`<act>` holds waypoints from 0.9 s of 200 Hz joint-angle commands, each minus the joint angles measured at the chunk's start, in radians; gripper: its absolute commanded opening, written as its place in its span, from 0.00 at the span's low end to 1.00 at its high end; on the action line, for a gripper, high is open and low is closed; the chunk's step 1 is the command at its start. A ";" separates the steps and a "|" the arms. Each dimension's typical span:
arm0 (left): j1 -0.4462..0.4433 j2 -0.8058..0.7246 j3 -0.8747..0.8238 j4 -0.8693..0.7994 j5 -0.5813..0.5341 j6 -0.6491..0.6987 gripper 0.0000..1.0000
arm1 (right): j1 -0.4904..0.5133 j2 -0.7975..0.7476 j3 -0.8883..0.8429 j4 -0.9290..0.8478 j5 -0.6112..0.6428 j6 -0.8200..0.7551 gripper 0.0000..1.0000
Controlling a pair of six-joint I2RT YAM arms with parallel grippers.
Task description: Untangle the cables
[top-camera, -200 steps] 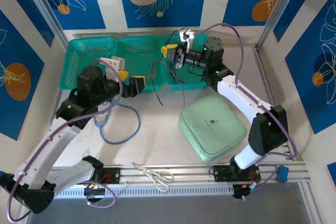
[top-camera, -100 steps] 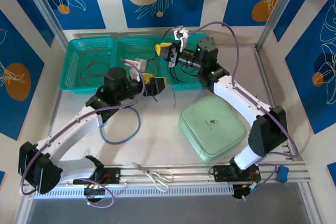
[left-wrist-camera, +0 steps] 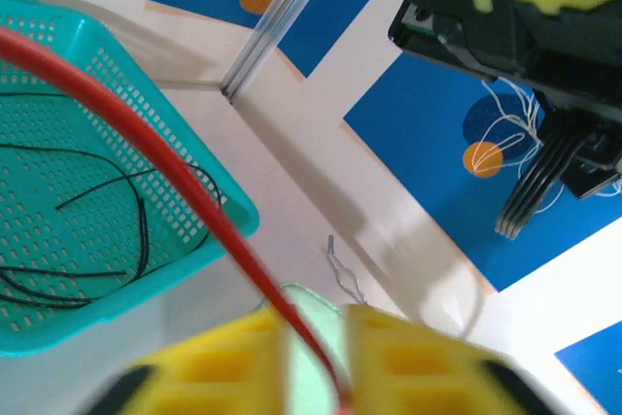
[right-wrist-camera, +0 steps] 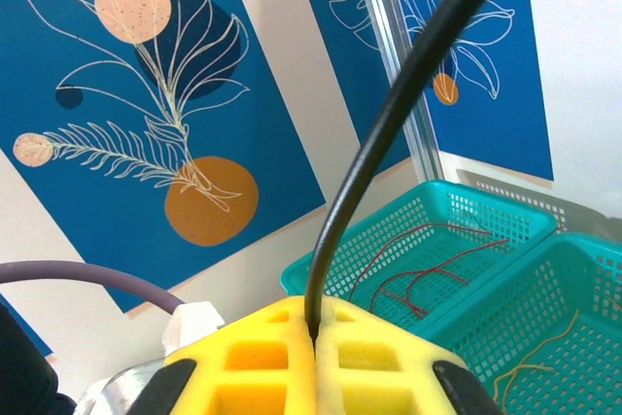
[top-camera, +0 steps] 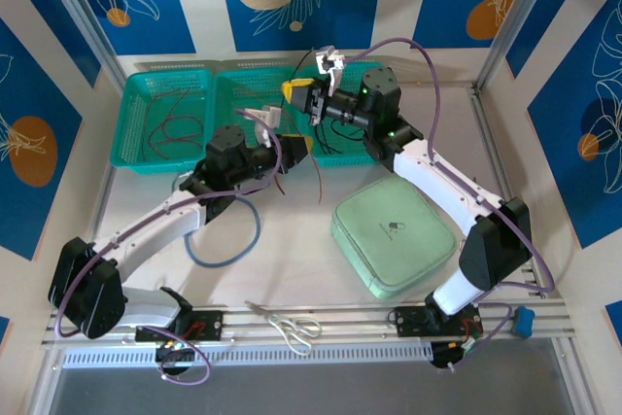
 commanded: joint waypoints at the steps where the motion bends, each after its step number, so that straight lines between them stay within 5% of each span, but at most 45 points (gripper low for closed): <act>1: -0.004 -0.040 0.003 -0.050 -0.016 0.009 0.00 | -0.008 -0.052 0.022 -0.018 0.039 -0.037 0.00; 84: 0.021 -0.191 0.104 -0.613 -0.063 0.153 0.00 | -0.106 -0.103 -0.018 -0.054 0.188 -0.053 0.00; 180: 0.258 -0.201 0.312 -0.992 -0.063 0.268 0.00 | -0.279 -0.278 -0.178 -0.078 0.256 -0.047 0.00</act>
